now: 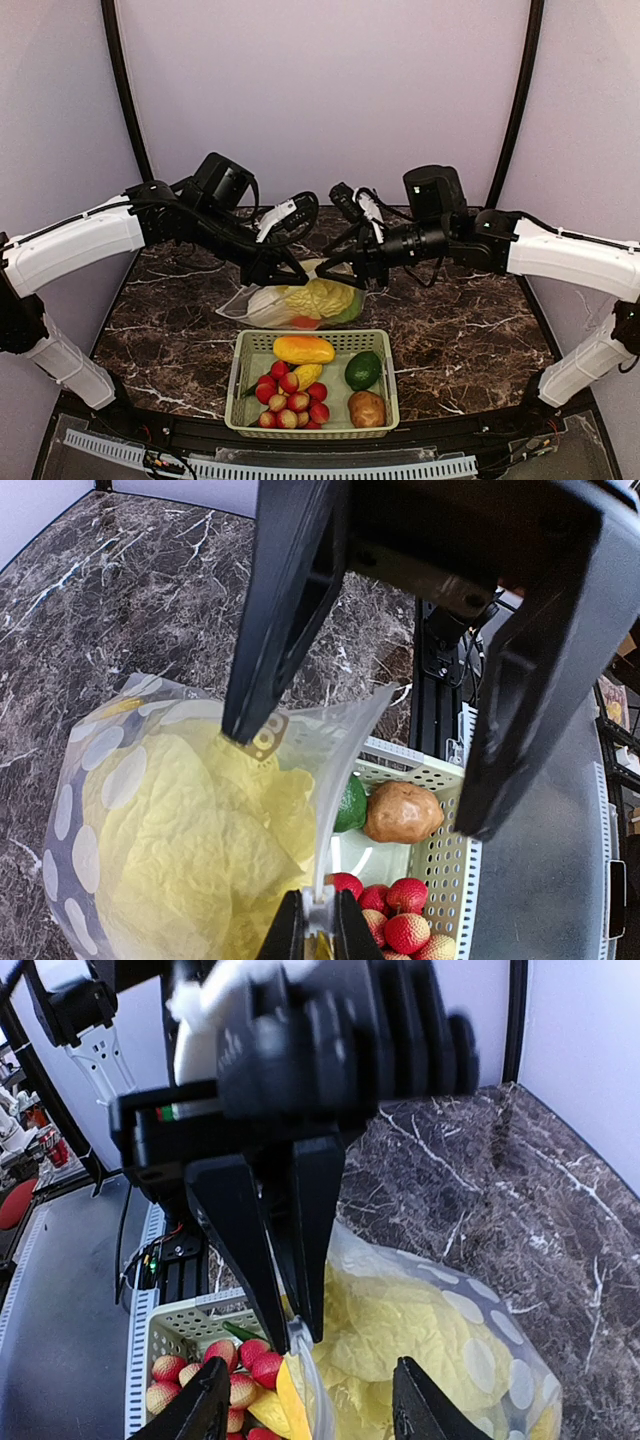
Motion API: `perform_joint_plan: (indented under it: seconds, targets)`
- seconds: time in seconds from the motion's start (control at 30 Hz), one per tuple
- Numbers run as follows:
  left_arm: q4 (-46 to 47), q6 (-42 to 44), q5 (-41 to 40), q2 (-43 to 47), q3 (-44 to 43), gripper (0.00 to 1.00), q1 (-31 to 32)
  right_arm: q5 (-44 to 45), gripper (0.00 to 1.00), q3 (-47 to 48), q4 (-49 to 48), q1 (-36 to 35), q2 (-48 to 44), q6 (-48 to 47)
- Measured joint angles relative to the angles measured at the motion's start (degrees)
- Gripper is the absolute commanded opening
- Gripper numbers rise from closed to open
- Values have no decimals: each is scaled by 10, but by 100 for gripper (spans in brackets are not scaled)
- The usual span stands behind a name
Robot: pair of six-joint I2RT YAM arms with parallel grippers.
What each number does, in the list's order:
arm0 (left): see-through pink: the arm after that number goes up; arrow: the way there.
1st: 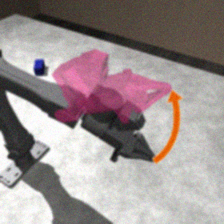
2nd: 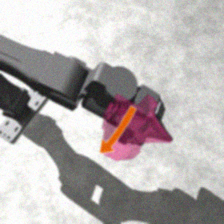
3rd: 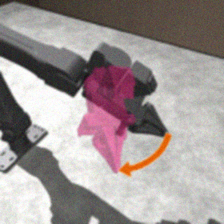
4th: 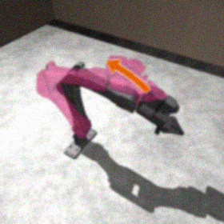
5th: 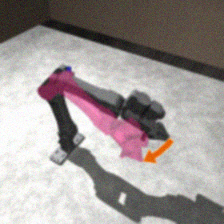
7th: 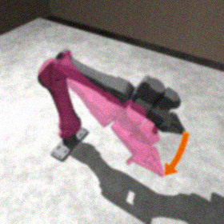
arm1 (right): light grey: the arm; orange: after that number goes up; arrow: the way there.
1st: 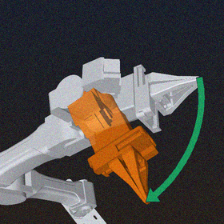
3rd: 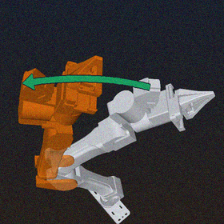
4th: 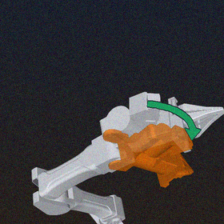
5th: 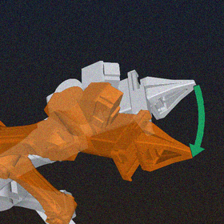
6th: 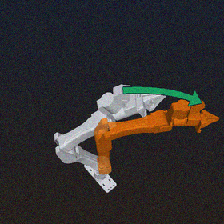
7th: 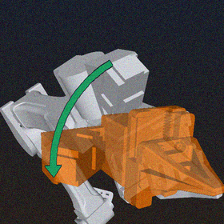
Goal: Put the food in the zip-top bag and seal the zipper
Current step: Pass from the left arm to the right
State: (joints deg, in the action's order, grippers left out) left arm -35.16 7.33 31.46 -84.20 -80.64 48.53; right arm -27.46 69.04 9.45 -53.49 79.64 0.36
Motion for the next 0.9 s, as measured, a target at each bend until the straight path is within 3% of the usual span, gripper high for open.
perform_joint_plan:
  seconds: [0.2, 0.47, 0.57, 0.7, 0.77, 0.83, 0.9]
  targets:
    - [3, 0, 1, -1, 0, 1, 0, -30, 39, 0, 10, 0, 37, -4]
    - [9, -1, 5, -5, 0, 1, 0, -42, 5, -2, -3, 0, 38, 6]
    - [13, -5, 4, -5, 1, 1, 0, -40, 3, -5, -10, 0, 38, 10]
    - [31, -15, 0, -5, 14, 1, 0, -38, 19, -11, -14, 0, 38, 14]
    - [42, -20, 0, -4, 23, 1, 0, -40, 13, -13, -17, 0, 38, 13]
    - [49, -23, 0, -3, 27, 1, 0, -40, 1, -13, -18, 0, 38, 14]
    - [51, -26, 0, -2, 28, 1, 0, -38, 0, -14, -20, 0, 38, 18]
